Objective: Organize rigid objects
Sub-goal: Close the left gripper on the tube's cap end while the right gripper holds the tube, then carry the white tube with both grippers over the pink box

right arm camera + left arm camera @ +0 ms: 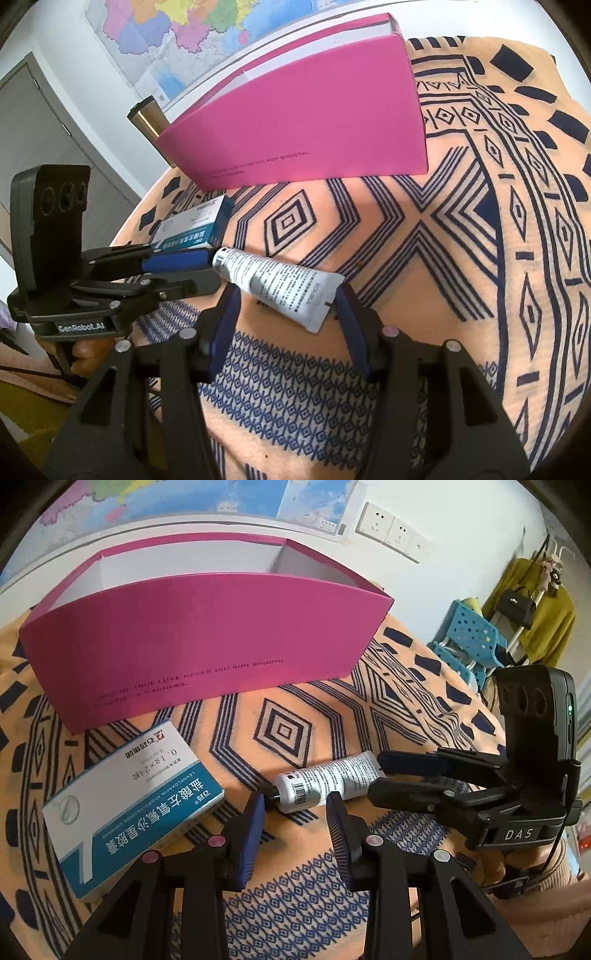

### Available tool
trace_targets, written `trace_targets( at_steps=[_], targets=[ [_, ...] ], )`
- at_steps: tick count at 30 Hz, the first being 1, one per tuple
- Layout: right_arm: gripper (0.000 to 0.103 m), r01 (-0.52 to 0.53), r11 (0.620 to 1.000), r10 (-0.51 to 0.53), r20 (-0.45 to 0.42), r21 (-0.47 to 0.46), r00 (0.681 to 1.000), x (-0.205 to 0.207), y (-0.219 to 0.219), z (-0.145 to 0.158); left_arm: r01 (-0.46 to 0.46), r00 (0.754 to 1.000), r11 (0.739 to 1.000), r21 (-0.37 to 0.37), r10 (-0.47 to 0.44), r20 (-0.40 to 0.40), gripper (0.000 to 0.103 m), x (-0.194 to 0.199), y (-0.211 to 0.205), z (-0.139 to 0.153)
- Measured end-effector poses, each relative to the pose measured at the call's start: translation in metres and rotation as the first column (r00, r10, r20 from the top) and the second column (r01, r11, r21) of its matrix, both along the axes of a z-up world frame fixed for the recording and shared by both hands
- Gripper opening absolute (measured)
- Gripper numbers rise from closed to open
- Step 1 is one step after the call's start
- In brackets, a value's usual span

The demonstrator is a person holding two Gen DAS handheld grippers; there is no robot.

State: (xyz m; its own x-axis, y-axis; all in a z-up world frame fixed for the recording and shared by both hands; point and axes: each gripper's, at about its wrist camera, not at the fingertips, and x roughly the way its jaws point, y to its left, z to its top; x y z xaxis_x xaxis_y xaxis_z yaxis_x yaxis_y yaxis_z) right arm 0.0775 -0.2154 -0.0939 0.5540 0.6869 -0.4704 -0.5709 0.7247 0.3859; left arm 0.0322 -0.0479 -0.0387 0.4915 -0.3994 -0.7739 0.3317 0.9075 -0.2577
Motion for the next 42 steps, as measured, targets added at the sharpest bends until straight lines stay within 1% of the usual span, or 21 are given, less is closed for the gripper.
trace_targets(
  at_steps=[6, 9, 17, 26, 34, 42],
  targets=[
    [0.056, -0.008, 0.999, 0.008, -0.013, 0.048, 1.000, 0.003, -0.004, 0.001, -0.007, 1.000, 1.000, -0.009, 0.007, 0.004, 0.035, 0.000, 0.002, 0.002],
    [0.056, -0.007, 0.999, 0.007, 0.001, 0.049, 1.000, 0.001, -0.004, 0.005, -0.011, 1.000, 1.000, -0.018, 0.011, 0.005, 0.037, 0.001, 0.003, 0.004],
    [0.056, -0.006, 0.999, 0.005, 0.027, 0.046, 1.000, 0.000, -0.003, 0.013, -0.009, 0.999, 0.999, -0.031, 0.010, 0.037, 0.037, 0.000, 0.005, 0.016],
    [0.056, 0.001, 0.999, -0.005, 0.073, 0.048, 0.997, -0.001, -0.006, 0.029, -0.003, 0.998, 0.999, -0.042, 0.006, 0.070, 0.037, 0.003, 0.003, 0.028],
    [0.056, 0.006, 0.999, -0.012, 0.112, 0.048, 0.994, -0.001, -0.008, 0.043, -0.003, 0.996, 0.999, -0.040, 0.007, 0.091, 0.037, 0.005, 0.000, 0.035],
    [0.056, 0.014, 0.999, -0.020, 0.136, 0.047, 0.990, 0.000, -0.009, 0.052, -0.002, 0.993, 0.999, -0.044, 0.007, 0.115, 0.037, 0.008, 0.001, 0.043]
  ],
)
